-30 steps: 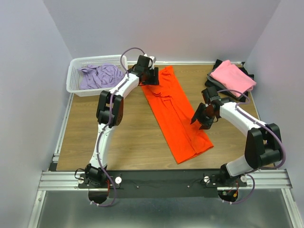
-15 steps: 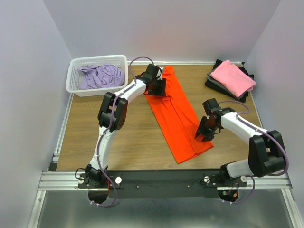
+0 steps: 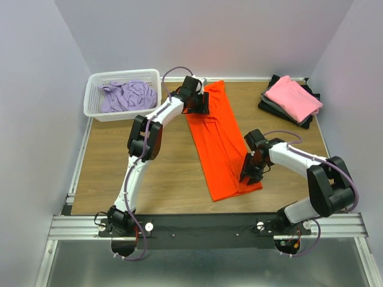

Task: Fold and stack the t-shirts
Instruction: Fold the tshirt

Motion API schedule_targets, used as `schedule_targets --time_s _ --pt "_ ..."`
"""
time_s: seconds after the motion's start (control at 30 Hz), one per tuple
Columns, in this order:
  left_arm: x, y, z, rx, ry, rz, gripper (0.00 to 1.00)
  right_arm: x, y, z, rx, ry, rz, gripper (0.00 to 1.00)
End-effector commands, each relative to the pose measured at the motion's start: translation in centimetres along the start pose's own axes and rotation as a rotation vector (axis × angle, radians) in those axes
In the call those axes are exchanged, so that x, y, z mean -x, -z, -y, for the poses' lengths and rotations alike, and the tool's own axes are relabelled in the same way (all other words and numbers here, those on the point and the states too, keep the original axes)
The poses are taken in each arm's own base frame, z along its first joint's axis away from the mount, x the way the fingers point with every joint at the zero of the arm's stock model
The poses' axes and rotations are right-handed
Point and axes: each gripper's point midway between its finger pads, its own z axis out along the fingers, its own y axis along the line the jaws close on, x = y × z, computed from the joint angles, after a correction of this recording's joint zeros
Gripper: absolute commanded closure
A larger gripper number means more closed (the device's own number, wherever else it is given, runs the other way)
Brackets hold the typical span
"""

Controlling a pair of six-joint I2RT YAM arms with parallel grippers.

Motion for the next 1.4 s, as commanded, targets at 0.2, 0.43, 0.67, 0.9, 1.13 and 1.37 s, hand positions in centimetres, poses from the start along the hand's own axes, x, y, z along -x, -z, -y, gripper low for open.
schedule_targets --time_s 0.2,0.43,0.67,0.9,1.13,1.37 --pt "0.4 -2.5 -1.1 -0.063 -0.046 0.015 0.35 -0.3 -2.6 -4.9 0.019 0.057 -0.05 0.57" --pt "1.2 -2.6 -1.2 -0.086 -0.059 0.035 0.36 -0.7 -3.5 -8.8 0.028 0.139 -0.064 0.58" --pt "3.0 -1.5 -0.8 -0.082 -0.077 0.076 0.35 0.0 -2.4 -9.1 0.035 0.155 -0.024 0.56" --pt "6.6 1.6 0.6 -0.072 -0.092 0.165 0.35 0.6 -0.1 -8.1 -0.004 0.217 0.026 0.45" --pt "9.9 7.3 2.6 -0.028 -0.107 0.257 0.35 1.2 2.5 -6.4 -0.03 0.272 0.108 0.34" --pt "9.6 15.1 7.0 0.009 -0.114 0.312 0.35 3.2 4.2 -4.7 -0.063 0.298 0.204 0.28"
